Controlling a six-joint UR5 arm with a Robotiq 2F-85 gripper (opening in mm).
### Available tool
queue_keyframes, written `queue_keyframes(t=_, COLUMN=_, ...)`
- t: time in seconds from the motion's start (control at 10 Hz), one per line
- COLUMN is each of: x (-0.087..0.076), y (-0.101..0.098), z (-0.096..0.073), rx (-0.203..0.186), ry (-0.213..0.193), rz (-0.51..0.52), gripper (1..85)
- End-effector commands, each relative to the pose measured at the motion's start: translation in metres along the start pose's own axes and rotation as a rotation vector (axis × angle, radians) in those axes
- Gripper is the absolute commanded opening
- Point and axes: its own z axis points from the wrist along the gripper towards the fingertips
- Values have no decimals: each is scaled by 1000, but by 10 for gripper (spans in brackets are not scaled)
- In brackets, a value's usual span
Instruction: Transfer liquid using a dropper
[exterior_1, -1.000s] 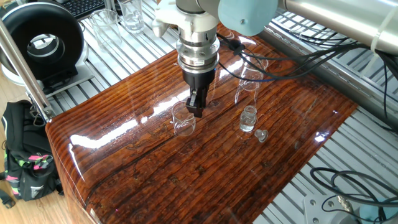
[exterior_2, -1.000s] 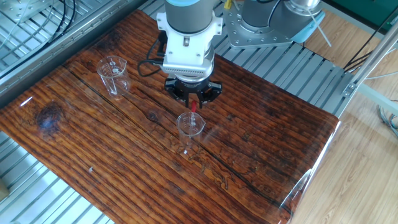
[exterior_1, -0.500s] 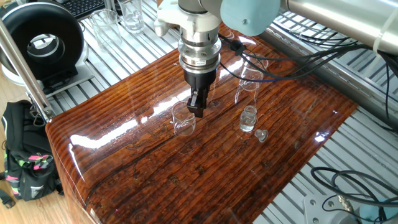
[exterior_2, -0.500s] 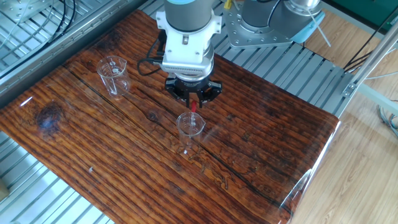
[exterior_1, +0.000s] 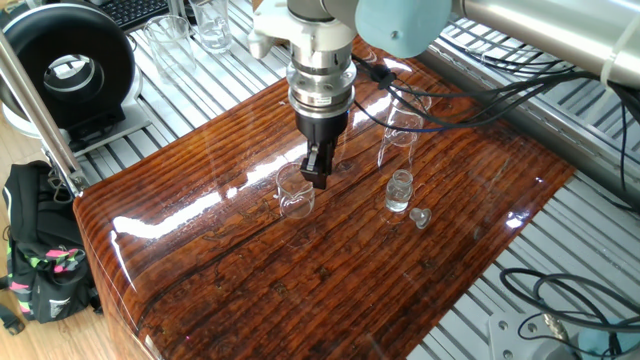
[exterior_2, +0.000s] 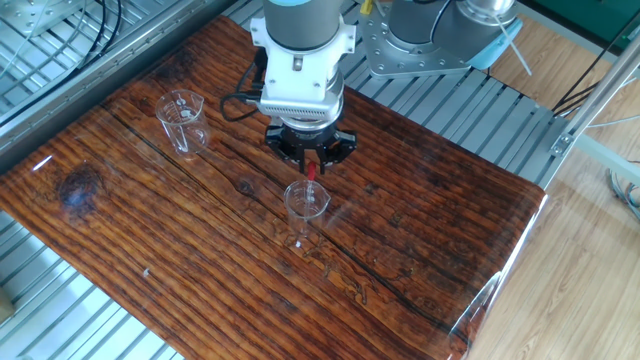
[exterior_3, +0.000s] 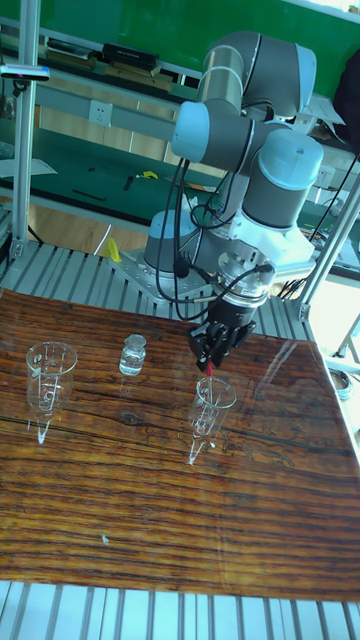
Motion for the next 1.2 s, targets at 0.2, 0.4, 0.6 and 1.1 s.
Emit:
queue_keyframes(t=0.2, x=-7, y=2, z=-1, rx=-13, ry=-21, rz=-1, gripper=333)
queue_keyframes(t=0.4, x=-8, y=2, z=-2, rx=-15, ry=-28, rz=-4, gripper=333)
queue_keyframes(t=0.6, x=-7, y=0, z=-6, rx=-21, ry=-39, rz=-15, gripper=333)
queue_keyframes(t=1.1, x=-24, y=0, z=-9, rx=-42, ry=-177, rz=-33, gripper=333)
